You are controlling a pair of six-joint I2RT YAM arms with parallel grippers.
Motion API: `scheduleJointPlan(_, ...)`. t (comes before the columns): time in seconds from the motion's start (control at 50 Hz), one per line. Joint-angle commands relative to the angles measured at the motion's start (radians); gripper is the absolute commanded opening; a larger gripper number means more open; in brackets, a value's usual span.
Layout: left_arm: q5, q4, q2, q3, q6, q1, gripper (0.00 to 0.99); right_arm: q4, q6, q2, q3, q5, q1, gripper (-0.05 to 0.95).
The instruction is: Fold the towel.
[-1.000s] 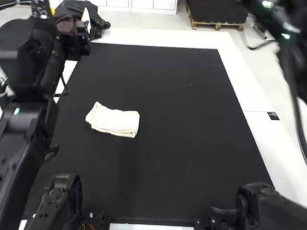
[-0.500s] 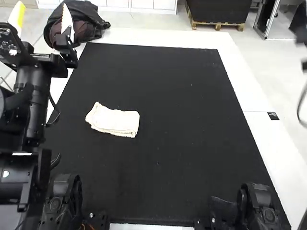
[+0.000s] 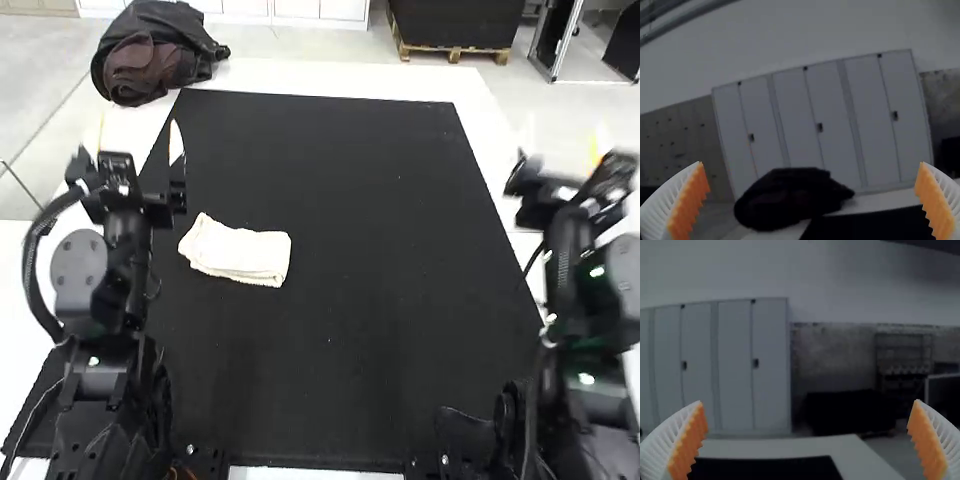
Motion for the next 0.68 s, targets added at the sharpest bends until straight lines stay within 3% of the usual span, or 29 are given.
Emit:
scheduleJointPlan(0.0,-0.131,-0.067,-0.006,-0.002,-0.044,-0.005,0.966,0.030,-0.025,-0.005,-0.096,0.029,-0.012,0.92)
scheduleJointPlan(0.06,-0.124,-0.155,-0.006,-0.002,-0.072,-0.005,0.966,-0.122,0.061,-0.003,-0.089,0.027,-0.014,0.92)
scheduleJointPlan(0.12,-0.118,-0.261,-0.006,-0.002,-0.087,-0.005,0.966,-0.208,0.121,-0.005,-0.089,0.016,-0.012,0.92)
scheduleJointPlan(0.2,-0.091,-0.376,-0.006,-0.004,-0.148,-0.007,0.967,-0.323,0.113,-0.005,-0.089,-0.013,-0.009,0.92)
scheduleJointPlan(0.26,-0.081,-0.386,-0.006,-0.004,-0.199,-0.005,0.967,-0.408,0.086,-0.005,-0.090,-0.022,-0.009,0.92)
scheduleJointPlan(0.34,-0.081,-0.400,-0.006,-0.004,-0.254,-0.001,0.967,-0.405,0.083,-0.005,-0.090,-0.022,-0.011,0.92)
scheduleJointPlan(0.66,-0.081,-0.400,-0.006,-0.004,-0.257,0.001,0.966,-0.406,0.081,-0.005,-0.089,-0.022,-0.011,0.92)
